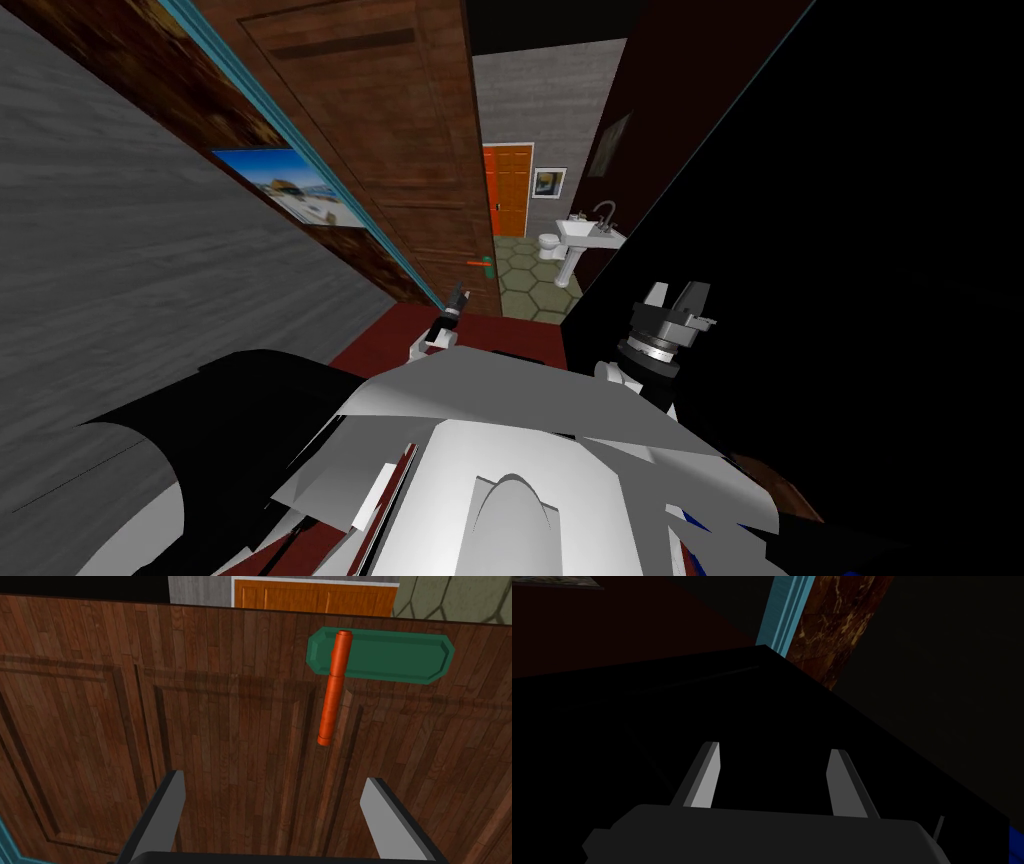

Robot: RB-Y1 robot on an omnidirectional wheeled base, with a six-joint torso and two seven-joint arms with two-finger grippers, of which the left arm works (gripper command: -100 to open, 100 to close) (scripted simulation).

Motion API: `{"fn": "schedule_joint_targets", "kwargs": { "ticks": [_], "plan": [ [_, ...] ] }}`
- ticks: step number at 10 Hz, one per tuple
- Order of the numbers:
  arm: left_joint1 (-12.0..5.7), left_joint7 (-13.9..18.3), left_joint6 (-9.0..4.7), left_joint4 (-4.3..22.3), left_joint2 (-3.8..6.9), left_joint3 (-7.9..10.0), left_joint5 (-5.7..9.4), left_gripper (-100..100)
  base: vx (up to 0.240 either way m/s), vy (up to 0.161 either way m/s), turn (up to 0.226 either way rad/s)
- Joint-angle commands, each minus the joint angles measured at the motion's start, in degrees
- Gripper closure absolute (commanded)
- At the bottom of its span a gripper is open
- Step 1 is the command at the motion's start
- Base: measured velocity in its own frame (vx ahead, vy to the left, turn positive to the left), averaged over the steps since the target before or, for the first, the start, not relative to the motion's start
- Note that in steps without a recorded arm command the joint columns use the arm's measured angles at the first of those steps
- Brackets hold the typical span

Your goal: Pull the door open

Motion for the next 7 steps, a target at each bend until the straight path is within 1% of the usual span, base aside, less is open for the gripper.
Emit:
{"fn": "schedule_joint_targets", "kwargs": {
  "ticks": [1, 2, 4, 7],
  "plan": [
    [-0.7, 0.28, 0.41, 2.21, 0.75, -0.32, 0.71, -100, 0.141, 0.043, -0.037],
    [-0.89, 0.41, 0.57, 2.9, 1.07, -0.4, 0.97, -100, 0.155, 0.029, -0.031],
    [-1.79, 1.0, 1.29, 6.08, 2.53, -0.76, 2.17, -100, 0.177, 0.022, -0.041],
    [-2.69, 1.6, 2.02, 9.31, 4.0, -1.13, 3.39, -100, 0.208, 0.033, -0.036]
  ]
}}
